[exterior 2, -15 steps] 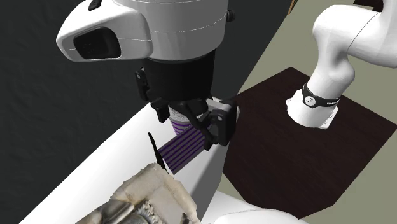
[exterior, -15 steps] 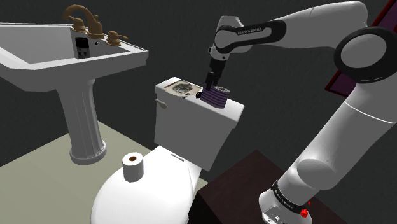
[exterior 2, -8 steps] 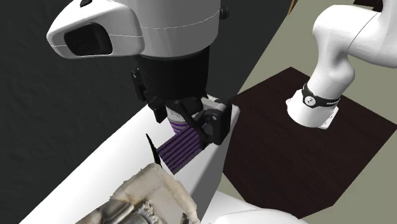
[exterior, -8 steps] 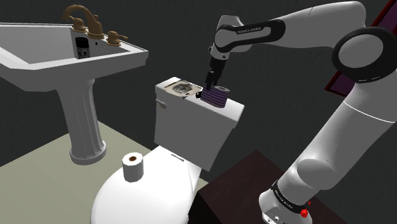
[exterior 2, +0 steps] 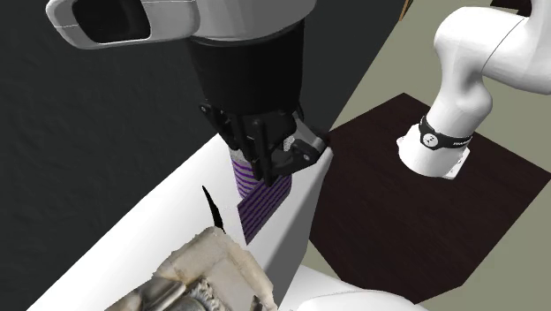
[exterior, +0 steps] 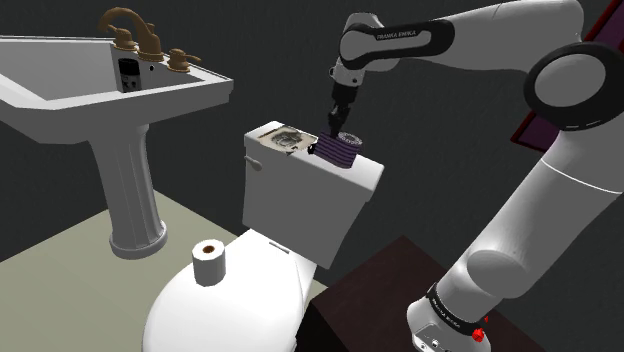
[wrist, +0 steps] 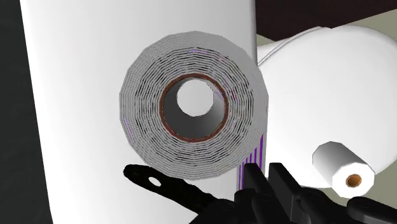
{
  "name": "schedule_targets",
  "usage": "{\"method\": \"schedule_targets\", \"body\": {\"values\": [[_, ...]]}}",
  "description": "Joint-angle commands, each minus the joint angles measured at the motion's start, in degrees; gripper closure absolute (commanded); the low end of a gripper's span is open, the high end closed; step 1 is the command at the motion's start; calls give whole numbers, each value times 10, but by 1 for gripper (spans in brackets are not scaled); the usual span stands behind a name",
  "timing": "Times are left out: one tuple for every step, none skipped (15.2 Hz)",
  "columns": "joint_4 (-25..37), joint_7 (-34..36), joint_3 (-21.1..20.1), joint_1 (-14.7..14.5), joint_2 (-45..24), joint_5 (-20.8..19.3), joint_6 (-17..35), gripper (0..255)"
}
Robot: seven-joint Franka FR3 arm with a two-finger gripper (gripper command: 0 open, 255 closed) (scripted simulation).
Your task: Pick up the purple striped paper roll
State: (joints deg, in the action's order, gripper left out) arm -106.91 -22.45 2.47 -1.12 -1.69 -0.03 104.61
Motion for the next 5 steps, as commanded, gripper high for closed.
{"method": "schedule_targets", "body": {"values": [[15, 1, 0, 0, 2, 0, -17, 255], [22, 1, 0, 0, 2, 0, -24, 255], [29, 1, 0, 0, 3, 0, -32, 255], [29, 1, 0, 0, 3, 0, -33, 255], [30, 1, 0, 0, 3, 0, -33, 255]]}}
